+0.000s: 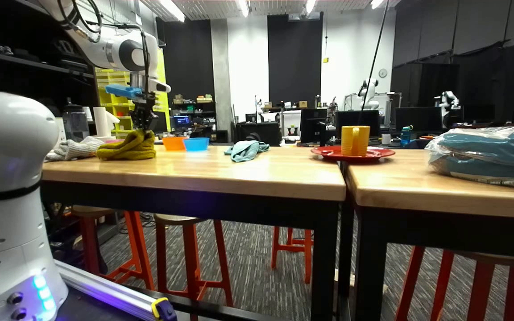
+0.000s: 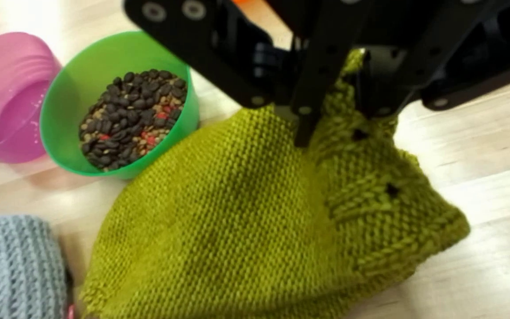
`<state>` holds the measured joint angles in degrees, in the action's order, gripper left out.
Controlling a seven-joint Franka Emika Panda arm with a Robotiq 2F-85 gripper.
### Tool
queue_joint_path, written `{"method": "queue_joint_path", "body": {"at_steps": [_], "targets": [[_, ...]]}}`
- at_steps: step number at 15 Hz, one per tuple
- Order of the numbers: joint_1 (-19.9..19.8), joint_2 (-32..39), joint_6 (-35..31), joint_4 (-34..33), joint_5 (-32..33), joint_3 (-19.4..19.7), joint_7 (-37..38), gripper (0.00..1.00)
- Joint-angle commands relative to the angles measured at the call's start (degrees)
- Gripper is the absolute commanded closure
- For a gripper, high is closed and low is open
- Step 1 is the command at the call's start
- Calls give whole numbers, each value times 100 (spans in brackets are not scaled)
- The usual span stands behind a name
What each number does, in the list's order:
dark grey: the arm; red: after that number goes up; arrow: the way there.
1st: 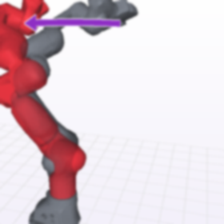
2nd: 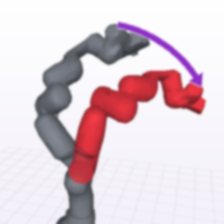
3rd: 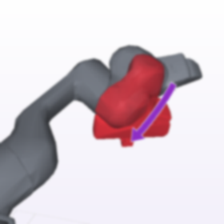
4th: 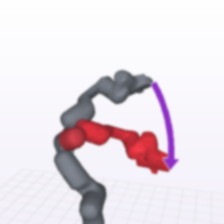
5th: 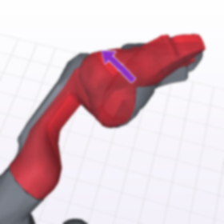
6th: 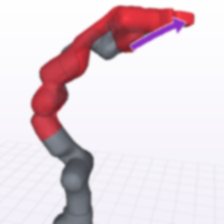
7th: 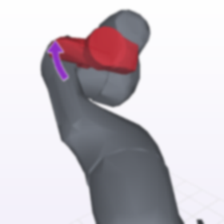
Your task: Fold the yellow cloth in half from right to left.
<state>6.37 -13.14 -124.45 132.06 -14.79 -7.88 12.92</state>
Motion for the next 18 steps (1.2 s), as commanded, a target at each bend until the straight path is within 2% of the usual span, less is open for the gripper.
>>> {"method": "queue_joint_path", "body": {"at_steps": [1,8,14,18], "targets": [[-109,-97,-317,163,185,3,354,47],[-255,-505,-1429,645,902,-190,1669,2],[67,-1115,-1235,882,637,-426,1562,0],[199,-1385,-1098,931,771,-730,1592,0]]}}
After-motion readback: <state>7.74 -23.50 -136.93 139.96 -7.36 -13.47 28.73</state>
